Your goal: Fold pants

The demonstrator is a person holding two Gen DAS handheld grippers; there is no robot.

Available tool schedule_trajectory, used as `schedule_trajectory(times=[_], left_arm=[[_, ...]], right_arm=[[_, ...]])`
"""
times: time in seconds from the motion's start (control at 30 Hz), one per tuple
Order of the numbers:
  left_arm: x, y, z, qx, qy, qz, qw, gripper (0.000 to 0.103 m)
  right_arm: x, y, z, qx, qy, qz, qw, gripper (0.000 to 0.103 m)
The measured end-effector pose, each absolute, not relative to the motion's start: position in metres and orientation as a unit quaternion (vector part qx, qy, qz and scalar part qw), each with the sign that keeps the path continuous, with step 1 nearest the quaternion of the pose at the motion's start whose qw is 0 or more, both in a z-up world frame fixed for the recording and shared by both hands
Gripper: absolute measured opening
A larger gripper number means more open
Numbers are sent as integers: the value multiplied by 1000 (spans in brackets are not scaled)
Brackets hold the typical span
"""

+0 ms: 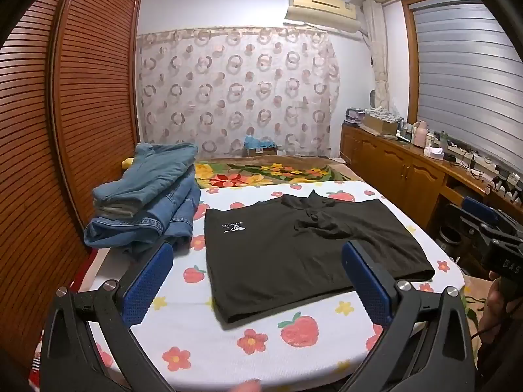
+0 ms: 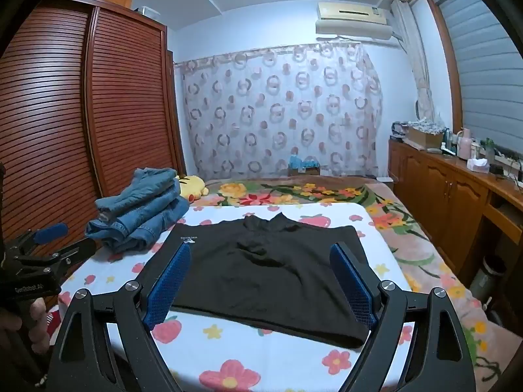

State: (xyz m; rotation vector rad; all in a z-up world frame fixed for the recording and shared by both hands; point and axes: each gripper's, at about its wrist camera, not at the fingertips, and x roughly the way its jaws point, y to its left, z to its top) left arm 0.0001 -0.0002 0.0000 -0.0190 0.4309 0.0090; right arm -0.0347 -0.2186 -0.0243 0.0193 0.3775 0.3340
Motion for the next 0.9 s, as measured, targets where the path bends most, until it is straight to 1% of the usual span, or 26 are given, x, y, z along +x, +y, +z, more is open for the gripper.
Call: schedule_trajectory(times=[0.9], left_arm=[[0,-1,0,-2,212,6,977,103]], right_arm=[[-39,-217,-24,7,183,166,969,88]])
